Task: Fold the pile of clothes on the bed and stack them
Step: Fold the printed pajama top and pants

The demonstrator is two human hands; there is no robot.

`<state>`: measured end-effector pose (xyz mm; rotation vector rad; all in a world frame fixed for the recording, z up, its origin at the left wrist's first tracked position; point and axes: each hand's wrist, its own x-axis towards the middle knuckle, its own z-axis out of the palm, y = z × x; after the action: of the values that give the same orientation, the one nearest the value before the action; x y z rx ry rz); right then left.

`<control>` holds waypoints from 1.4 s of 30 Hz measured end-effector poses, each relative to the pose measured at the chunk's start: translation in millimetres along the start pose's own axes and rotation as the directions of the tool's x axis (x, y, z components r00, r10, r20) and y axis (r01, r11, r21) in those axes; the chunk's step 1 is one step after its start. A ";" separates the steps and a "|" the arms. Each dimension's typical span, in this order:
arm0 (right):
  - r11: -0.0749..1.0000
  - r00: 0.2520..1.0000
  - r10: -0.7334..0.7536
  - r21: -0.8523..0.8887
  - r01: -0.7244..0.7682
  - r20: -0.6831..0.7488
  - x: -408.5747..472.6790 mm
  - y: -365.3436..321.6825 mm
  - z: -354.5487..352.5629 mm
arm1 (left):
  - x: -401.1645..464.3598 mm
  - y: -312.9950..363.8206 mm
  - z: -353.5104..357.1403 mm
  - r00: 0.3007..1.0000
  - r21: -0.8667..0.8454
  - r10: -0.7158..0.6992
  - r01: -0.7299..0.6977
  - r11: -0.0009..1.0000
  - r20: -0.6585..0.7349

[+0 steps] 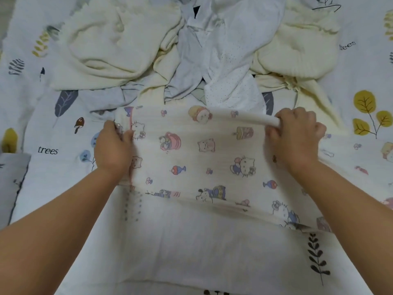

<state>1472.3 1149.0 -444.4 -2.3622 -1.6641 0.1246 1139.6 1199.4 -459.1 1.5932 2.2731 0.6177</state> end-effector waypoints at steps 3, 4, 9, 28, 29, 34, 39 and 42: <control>0.999 0.982 0.038 0.024 -0.043 0.188 1.0 -3.0 8.2 | -2.6 -5.5 6.1 0.946 0.161 -0.233 0.199 0.967 0.226; 0.998 0.971 0.045 0.028 -0.053 0.235 1.3 -1.7 10.0 | -3.3 -7.1 8.0 0.918 0.203 -0.269 0.216 0.955 0.291; 0.972 0.920 0.049 -0.231 0.046 0.389 2.5 7.7 19.8 | -6.8 -13.2 4.0 0.901 0.111 -0.198 0.167 0.980 0.386; 0.941 0.855 -0.156 -0.188 0.281 0.494 -120.8 -12.5 49.7 | -14.1 -95.5 -71.6 0.748 0.014 -0.463 0.520 0.854 0.476; 0.945 0.849 -0.138 -0.188 0.267 0.510 -121.5 -7.9 53.7 | -15.6 -93.8 -73.5 0.737 0.003 -0.451 0.521 0.854 0.503; 0.962 0.857 -0.092 -0.176 0.207 0.508 -117.5 -21.1 36.4 | -17.1 -58.5 -98.7 0.781 -0.152 -0.335 0.474 0.867 0.527; 0.907 0.900 -0.154 0.420 -0.035 0.408 -127.3 -48.7 -6.2 | -40.4 20.2 -111.5 0.817 -0.380 -0.055 0.325 0.866 0.574; 0.461 0.835 -0.107 0.771 -0.439 0.539 -126.7 -71.5 -34.9 | -75.5 71.6 -107.5 0.807 -0.430 0.121 0.175 0.886 0.578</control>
<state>1370.7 1047.8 -402.0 -1.6564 -1.0135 1.4343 1172.7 1130.6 -330.4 1.2712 1.5315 0.5087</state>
